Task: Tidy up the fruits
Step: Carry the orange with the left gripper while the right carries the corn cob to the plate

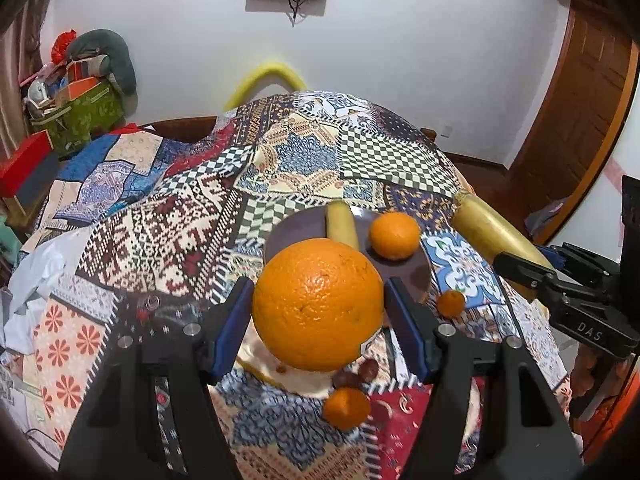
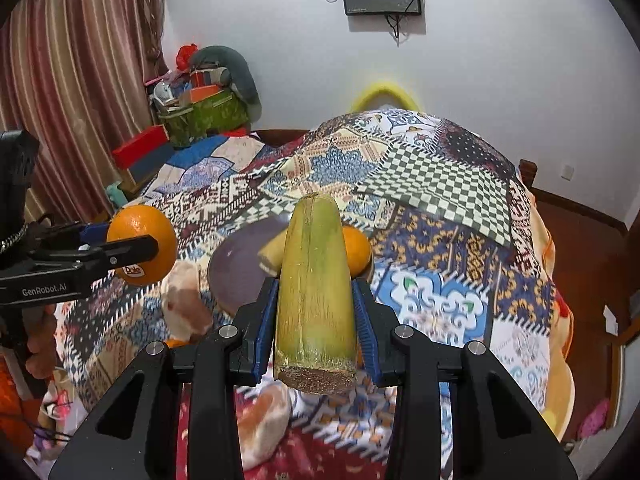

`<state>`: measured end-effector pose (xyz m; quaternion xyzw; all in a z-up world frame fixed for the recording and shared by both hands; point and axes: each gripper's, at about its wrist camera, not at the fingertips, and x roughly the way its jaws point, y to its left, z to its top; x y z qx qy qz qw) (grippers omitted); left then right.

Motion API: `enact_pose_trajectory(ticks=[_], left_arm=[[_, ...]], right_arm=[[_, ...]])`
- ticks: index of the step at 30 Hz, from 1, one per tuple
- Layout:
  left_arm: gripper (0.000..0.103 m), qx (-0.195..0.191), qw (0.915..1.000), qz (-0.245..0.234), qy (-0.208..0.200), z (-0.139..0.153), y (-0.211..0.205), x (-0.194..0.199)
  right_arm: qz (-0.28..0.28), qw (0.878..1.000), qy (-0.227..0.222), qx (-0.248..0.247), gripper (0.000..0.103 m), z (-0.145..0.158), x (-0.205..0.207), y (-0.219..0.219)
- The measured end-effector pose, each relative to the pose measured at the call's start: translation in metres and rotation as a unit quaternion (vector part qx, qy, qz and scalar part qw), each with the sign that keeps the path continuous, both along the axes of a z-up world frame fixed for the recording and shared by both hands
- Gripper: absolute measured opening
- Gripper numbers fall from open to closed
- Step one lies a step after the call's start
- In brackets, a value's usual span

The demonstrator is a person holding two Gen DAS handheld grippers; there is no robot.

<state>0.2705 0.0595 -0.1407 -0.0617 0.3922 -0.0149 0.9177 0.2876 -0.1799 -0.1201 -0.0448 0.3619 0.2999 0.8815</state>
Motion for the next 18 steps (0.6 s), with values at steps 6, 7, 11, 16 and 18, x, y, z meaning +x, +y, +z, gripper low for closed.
enact_pose_trajectory(ticks=[6, 7, 11, 16, 18], left_arm=[[0.066, 0.000, 1.0000, 0.004, -0.002, -0.003, 0.009, 0.023], [0.066, 0.000, 1.0000, 0.005, -0.002, -0.003, 0.009, 0.026], [0.066, 0.001, 1.0000, 0.008, 0.000, -0.010, 0.016, 0.041], [0.066, -0.002, 0.9999, 0.012, 0.007, -0.019, 0.023, 0.057], [0.066, -0.001, 0.9999, 0.012, 0.009, -0.022, 0.025, 0.063]], right_arm=[[0.003, 1.000, -0.002, -0.004, 0.034, 0.001, 0.021, 0.015], [0.003, 1.000, -0.002, -0.004, 0.034, 0.000, 0.026, 0.019], [0.008, 1.000, -0.004, -0.008, 0.034, -0.003, 0.037, 0.027], [0.019, 1.000, -0.001, -0.018, 0.034, -0.010, 0.049, 0.041], [0.024, 0.999, 0.003, -0.023, 0.034, -0.013, 0.054, 0.049]])
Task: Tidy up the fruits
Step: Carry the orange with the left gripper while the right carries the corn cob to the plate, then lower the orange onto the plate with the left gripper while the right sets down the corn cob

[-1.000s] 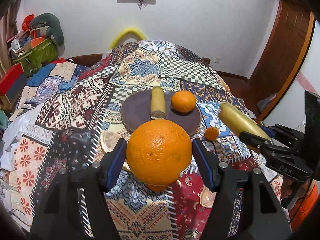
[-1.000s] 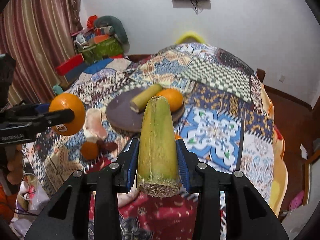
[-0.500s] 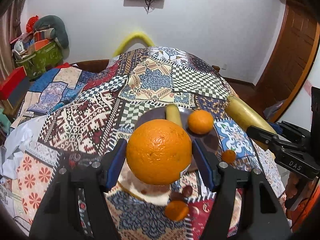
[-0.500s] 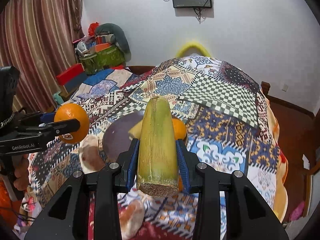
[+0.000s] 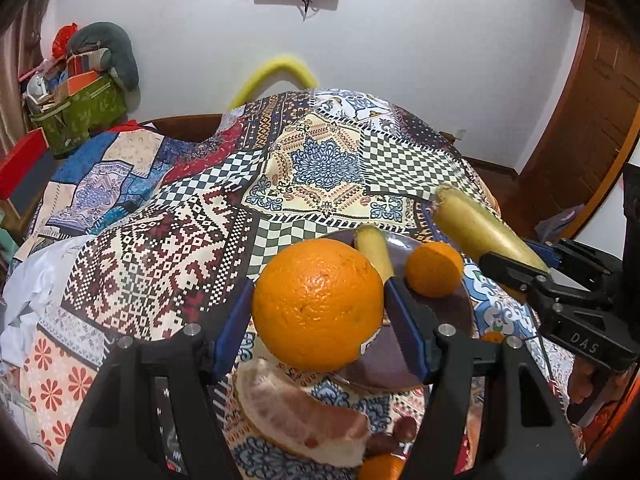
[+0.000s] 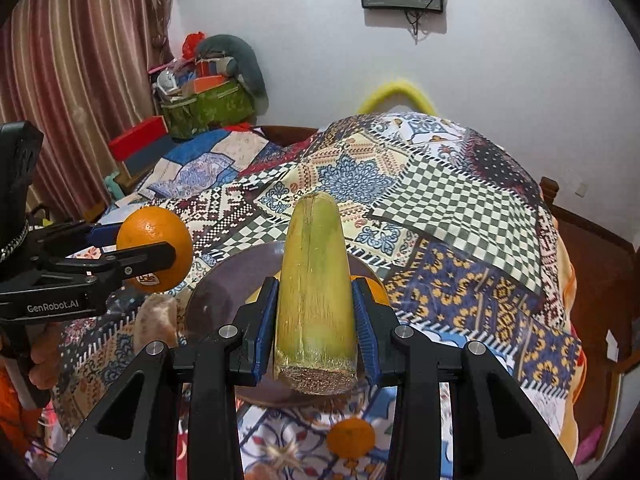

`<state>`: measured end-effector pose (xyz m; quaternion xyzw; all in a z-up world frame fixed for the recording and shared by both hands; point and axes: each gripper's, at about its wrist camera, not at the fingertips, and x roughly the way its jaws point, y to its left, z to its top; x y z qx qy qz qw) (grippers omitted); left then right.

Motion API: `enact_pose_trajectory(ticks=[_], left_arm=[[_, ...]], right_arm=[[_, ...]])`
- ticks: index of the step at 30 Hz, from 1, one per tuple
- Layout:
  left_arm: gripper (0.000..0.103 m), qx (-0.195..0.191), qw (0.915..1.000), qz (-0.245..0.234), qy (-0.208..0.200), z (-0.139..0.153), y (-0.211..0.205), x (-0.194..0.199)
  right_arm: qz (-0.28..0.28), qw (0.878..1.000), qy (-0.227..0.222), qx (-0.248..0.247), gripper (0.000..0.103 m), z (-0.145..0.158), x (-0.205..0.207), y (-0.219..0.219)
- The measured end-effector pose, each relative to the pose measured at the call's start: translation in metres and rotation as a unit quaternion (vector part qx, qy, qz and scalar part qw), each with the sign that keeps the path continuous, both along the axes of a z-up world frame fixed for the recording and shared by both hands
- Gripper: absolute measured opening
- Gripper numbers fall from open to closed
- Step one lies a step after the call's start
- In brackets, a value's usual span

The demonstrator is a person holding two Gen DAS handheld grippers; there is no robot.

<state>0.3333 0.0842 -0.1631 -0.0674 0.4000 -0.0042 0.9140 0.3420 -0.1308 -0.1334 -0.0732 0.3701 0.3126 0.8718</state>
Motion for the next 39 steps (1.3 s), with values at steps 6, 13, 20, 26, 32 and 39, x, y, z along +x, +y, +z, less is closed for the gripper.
enact_pose_trajectory(ticks=[6, 13, 20, 26, 32, 39], left_arm=[[0.066, 0.002, 0.9999, 0.003, 0.010, -0.011, 0.009, 0.014], [0.066, -0.004, 0.9996, 0.008, 0.028, -0.027, 0.018, 0.024], [0.066, -0.006, 0.9992, 0.003, 0.040, -0.036, 0.018, 0.030], [0.066, -0.007, 0.9991, 0.000, 0.041, -0.037, 0.014, 0.033], [0.066, -0.003, 0.9989, 0.000, 0.048, -0.040, 0.011, 0.041], [0.066, 0.001, 0.9984, -0.002, 0.057, -0.044, 0.009, 0.049]], right_arm=[[0.016, 0.999, 0.024, -0.018, 0.034, -0.018, 0.016, 0.019], [0.032, 0.997, 0.049, -0.046, 0.034, -0.037, 0.028, 0.036], [0.040, 0.996, 0.043, -0.071, 0.034, -0.041, 0.029, 0.045], [0.036, 0.996, 0.049, -0.067, 0.034, -0.042, 0.030, 0.044], [0.039, 0.996, 0.052, -0.055, 0.037, -0.039, 0.025, 0.039], [0.028, 0.998, 0.005, -0.049, 0.040, -0.017, 0.018, 0.030]])
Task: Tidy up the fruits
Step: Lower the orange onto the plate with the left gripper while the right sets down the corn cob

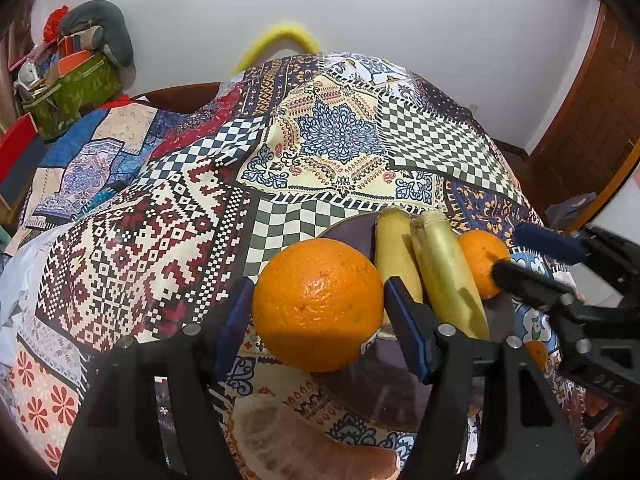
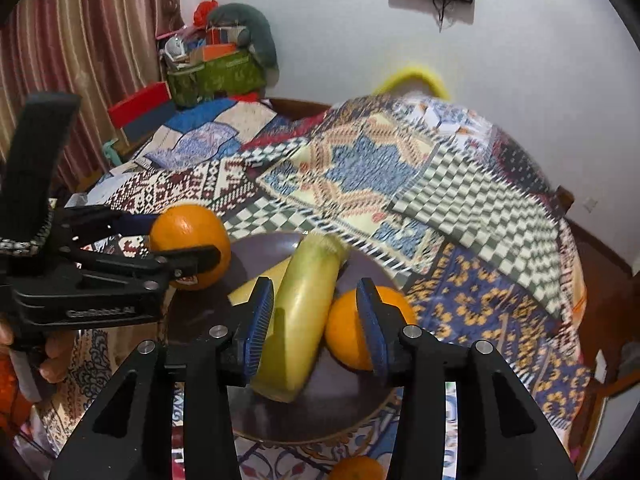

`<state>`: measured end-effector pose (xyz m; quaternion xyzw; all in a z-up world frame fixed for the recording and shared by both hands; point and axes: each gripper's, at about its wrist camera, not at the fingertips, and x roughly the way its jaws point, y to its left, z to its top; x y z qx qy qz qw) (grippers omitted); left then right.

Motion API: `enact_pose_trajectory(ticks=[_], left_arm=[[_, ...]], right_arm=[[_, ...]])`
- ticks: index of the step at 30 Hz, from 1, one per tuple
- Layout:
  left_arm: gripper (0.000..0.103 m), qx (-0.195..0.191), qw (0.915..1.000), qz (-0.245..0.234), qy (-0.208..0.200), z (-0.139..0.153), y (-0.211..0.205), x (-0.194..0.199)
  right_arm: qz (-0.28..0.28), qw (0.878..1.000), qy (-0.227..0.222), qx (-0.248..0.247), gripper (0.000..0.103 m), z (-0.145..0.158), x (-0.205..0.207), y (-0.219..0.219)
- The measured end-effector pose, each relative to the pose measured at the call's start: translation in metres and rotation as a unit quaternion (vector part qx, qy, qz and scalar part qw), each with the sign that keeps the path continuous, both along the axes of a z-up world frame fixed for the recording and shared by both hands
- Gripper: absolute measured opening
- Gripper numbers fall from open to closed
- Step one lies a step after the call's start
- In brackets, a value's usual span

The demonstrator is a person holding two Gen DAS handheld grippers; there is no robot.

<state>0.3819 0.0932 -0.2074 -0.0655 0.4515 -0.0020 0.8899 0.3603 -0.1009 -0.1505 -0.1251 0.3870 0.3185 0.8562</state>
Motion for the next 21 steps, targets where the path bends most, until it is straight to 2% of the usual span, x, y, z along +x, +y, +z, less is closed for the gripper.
enact_pose_trajectory(ticks=[11, 16, 21], left_arm=[[0.066, 0.023, 0.9996, -0.006, 0.013, -0.011, -0.010, 0.023], [0.066, 0.007, 0.9997, -0.007, 0.024, -0.017, -0.009, 0.030], [0.066, 0.009, 0.9995, -0.012, 0.027, -0.019, -0.014, 0.030]], right_arm=[[-0.029, 0.999, -0.003, 0.016, 0.041, 0.003, 0.002, -0.035], [-0.038, 0.999, 0.000, 0.026, 0.041, 0.002, 0.005, -0.047], [-0.040, 0.999, -0.001, 0.034, 0.041, 0.003, 0.005, -0.051]])
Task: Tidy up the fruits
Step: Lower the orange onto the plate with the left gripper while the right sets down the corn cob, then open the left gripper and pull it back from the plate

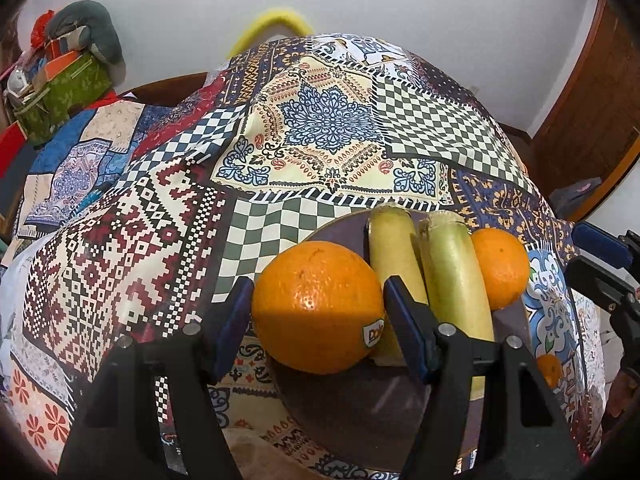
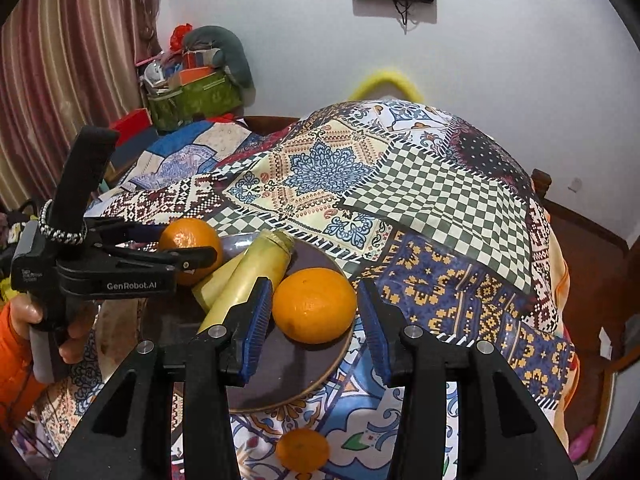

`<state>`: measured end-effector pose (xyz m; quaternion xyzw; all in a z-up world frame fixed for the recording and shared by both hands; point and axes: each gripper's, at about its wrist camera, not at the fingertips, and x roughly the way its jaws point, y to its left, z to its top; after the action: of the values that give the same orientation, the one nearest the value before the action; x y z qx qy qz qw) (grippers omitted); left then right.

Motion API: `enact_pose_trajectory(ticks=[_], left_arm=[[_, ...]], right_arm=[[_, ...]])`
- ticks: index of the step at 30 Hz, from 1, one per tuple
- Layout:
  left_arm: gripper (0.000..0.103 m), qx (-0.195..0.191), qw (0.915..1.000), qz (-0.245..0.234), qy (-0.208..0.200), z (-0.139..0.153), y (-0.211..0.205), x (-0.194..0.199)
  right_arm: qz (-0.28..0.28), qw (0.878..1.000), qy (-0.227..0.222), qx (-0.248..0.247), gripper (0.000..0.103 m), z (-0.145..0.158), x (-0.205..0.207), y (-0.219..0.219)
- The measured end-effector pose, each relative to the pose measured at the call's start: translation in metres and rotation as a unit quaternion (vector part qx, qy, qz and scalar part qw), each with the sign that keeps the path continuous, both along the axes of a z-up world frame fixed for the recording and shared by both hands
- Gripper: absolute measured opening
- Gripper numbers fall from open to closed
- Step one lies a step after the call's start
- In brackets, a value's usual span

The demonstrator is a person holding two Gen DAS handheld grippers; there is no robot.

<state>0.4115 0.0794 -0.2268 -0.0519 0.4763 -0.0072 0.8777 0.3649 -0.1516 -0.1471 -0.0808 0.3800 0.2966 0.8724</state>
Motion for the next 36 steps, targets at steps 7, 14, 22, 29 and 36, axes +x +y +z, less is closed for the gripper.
enact_pose_trajectory(ticks=[7, 14, 22, 29, 36], left_arm=[[0.067, 0.005, 0.9999, 0.008, 0.005, -0.006, -0.002, 0.005], [0.067, -0.005, 0.9997, 0.013, 0.021, -0.004, 0.001, 0.002], [0.067, -0.008, 0.9999, 0.004, 0.009, 0.017, -0.003, -0.022], [0.067, 0.014, 0.9992, -0.007, -0.037, 0.061, -0.016, -0.062], [0.067, 0.014, 0.9966, -0.011, -0.081, 0.102, -0.023, -0.110]], right_arm=[[0.000, 1.000, 0.005, 0.003, 0.041, -0.004, -0.002, -0.002], [-0.005, 1.000, 0.010, 0.005, 0.041, -0.003, -0.007, -0.009], [-0.010, 1.000, 0.010, 0.007, 0.041, 0.003, -0.022, -0.015], [-0.015, 1.000, -0.001, 0.015, 0.042, 0.021, -0.044, -0.022], [-0.021, 0.999, -0.024, 0.023, 0.051, 0.043, -0.075, -0.027]])
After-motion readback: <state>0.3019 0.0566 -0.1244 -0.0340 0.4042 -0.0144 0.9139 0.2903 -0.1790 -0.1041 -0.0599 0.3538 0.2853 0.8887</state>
